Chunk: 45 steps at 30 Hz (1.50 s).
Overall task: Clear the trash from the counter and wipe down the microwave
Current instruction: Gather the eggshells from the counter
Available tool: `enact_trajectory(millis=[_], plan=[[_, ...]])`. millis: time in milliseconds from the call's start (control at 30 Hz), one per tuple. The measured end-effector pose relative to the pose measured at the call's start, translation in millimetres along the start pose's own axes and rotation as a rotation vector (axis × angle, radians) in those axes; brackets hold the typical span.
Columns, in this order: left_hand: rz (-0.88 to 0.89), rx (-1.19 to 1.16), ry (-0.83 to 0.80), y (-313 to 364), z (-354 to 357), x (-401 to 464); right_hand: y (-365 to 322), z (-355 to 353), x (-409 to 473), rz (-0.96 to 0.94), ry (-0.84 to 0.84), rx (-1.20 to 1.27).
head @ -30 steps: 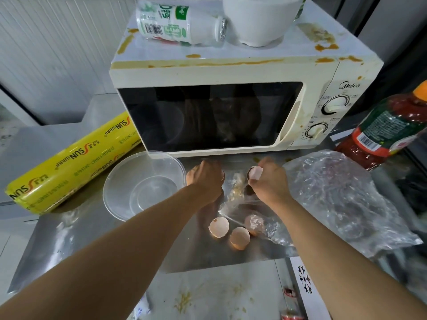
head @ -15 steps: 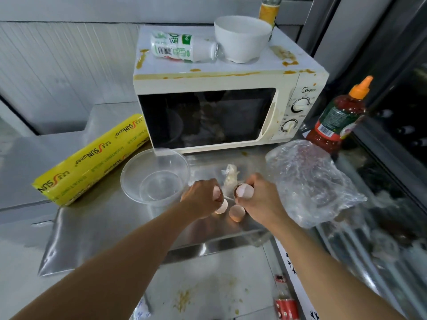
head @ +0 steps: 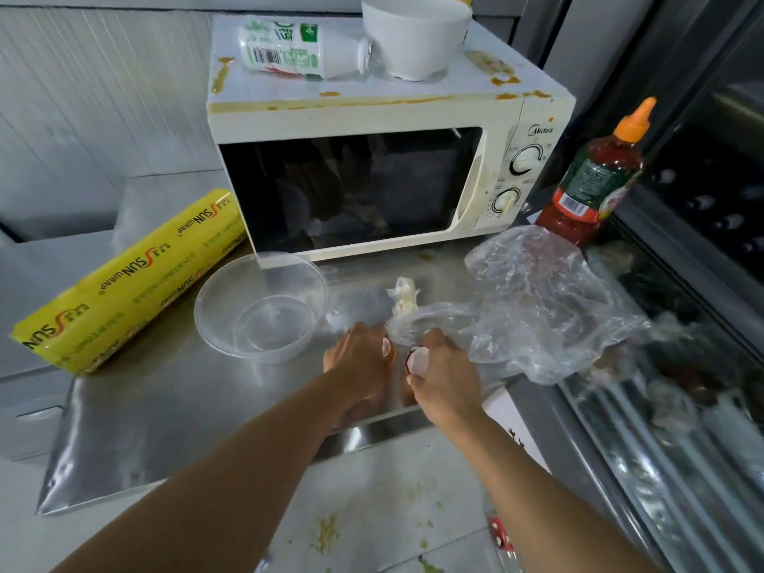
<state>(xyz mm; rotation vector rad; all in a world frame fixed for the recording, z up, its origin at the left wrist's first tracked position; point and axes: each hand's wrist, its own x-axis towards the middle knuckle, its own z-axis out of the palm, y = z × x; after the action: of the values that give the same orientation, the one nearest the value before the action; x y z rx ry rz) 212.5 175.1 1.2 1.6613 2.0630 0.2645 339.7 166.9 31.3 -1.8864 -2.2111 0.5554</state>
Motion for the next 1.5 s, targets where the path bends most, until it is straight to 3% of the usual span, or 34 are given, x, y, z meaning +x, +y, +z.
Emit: enact_trajectory(millis=[367,567,800,1100,1500], plan=[[-0.007,-0.033,0.046,-14.3,-7.4,-6.9,9.3,6.7,4.8,-0.014,-0.043,0.148],[-0.042,-0.182,0.099,-14.1,-28.3,-23.5,-1.9,-22.0,0.1,0.020,0.049,0.459],[-0.073,-0.216,0.126,-4.5,-54.3,-43.6,-32.8,-58.5,-0.2,-0.050,-0.035,0.740],[-0.051,-0.244,0.176,2.9,-71.3,-69.5,-42.6,-63.0,-15.2,-0.128,-0.138,0.663],[-0.051,-0.248,0.168,0.2,-41.5,-77.5,-29.5,-53.1,-27.3,-0.145,-0.172,0.588]])
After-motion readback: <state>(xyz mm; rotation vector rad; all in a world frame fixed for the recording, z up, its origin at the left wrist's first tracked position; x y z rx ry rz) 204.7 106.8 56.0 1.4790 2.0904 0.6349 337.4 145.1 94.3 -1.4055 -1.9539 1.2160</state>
